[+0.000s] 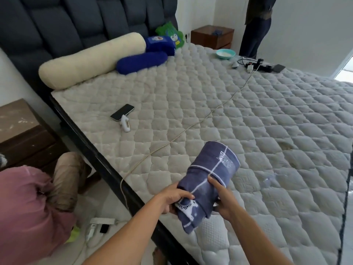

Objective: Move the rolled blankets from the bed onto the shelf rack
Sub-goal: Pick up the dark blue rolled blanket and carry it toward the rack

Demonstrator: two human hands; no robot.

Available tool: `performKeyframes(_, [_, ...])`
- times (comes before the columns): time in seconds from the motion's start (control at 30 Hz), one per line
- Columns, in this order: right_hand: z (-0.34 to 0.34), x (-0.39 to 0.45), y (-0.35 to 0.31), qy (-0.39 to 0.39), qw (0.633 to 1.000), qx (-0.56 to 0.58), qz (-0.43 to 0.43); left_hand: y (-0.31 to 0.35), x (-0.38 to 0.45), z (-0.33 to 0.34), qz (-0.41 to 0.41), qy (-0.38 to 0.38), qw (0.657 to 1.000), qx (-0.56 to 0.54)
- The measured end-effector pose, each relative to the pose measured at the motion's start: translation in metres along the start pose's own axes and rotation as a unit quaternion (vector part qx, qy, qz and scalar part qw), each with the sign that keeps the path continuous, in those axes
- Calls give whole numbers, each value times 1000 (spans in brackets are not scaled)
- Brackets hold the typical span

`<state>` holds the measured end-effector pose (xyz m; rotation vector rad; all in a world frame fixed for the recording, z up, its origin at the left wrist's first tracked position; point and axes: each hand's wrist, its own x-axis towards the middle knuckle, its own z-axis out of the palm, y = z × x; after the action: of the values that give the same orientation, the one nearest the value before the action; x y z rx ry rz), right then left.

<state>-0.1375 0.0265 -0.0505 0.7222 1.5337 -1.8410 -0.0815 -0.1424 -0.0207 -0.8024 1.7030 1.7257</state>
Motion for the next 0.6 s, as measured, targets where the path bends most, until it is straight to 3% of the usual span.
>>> performKeyframes(0.2, [-20,-50,3,-68,988,-90,-103,-45,-48,28,33,22,997,-70])
performKeyframes(0.37, [9,-92,22,-86,964,-170,-187,-78,-111,19,34,51,995,-75])
performKeyframes(0.53, [76,-139,75,-117,940,-247,-204,-129,-185,-7,40,174,977,-112])
performKeyframes(0.6, [103,-166,106,-166,907,-307,-235,-162,-221,-18,53,232,959,-152])
